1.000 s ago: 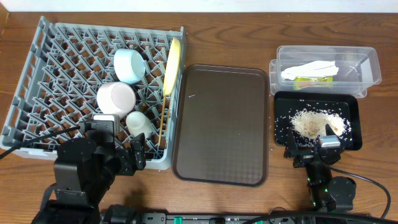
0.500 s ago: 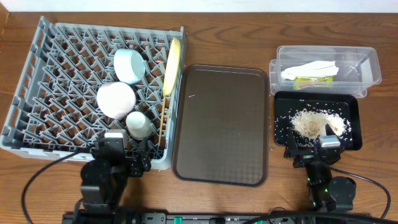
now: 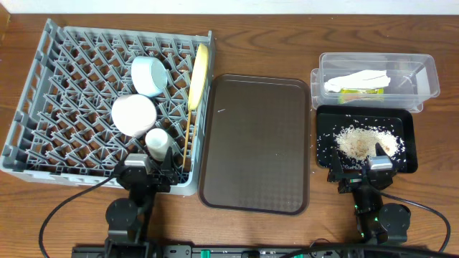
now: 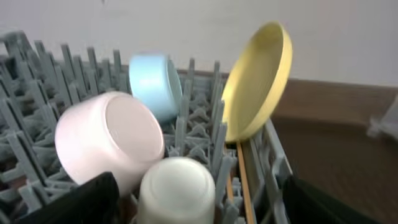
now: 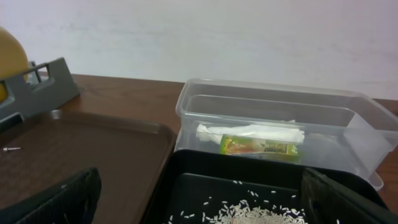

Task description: Sort waste into correct bins and load items into the dishwasher

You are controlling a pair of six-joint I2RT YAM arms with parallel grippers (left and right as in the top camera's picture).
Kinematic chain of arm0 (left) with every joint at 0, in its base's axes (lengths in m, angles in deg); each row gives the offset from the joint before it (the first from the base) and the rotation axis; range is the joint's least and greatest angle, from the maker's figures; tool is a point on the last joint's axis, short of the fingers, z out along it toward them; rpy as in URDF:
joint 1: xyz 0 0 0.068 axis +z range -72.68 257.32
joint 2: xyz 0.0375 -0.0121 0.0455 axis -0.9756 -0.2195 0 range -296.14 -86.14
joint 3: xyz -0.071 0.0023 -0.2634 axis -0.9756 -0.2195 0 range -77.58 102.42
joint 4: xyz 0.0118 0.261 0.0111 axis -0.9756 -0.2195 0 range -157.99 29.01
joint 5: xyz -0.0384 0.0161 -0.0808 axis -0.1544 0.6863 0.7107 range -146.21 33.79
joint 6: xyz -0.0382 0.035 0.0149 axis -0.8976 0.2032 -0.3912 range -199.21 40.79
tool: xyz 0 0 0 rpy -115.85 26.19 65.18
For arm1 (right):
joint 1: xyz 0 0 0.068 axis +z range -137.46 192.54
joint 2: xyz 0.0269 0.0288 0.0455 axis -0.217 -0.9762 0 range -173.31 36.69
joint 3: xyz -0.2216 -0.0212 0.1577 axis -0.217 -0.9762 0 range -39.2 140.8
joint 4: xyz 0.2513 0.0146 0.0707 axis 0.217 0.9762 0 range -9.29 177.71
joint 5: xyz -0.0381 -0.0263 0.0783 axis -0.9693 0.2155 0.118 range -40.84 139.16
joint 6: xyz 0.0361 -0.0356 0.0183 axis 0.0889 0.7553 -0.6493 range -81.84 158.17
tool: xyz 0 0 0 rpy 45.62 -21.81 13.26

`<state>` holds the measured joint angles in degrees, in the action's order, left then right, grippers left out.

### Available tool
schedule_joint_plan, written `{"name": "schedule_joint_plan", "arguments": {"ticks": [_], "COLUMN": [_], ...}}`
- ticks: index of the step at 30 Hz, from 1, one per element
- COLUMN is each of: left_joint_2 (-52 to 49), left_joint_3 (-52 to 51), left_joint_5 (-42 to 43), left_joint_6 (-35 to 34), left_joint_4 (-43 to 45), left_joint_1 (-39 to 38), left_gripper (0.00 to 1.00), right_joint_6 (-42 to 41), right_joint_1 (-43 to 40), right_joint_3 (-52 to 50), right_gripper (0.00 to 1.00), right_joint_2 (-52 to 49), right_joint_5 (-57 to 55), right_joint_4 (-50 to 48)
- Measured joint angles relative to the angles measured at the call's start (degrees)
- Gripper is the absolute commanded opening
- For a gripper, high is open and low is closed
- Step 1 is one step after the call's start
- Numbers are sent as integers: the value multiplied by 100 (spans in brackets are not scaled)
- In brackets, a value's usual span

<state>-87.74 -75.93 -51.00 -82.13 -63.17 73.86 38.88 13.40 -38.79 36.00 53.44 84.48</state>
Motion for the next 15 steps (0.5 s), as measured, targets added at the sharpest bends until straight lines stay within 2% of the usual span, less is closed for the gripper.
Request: {"name": "schedule_joint_plan", "arguments": {"ticks": [15], "left_joint_2": [98], "left_joint_3": [-44], "left_joint_5": [-221], "left_joint_6": [291], "left_joint_4": [31], "left_joint_1": [0], "left_gripper": [87], "right_joint_6": [-2], "right_joint_1": [0], "right_joint_3": [0], "right_gripper": [99], "right_joint_2": [0], "right_joint_5": [-2], "right_joint_4": [-2]}}
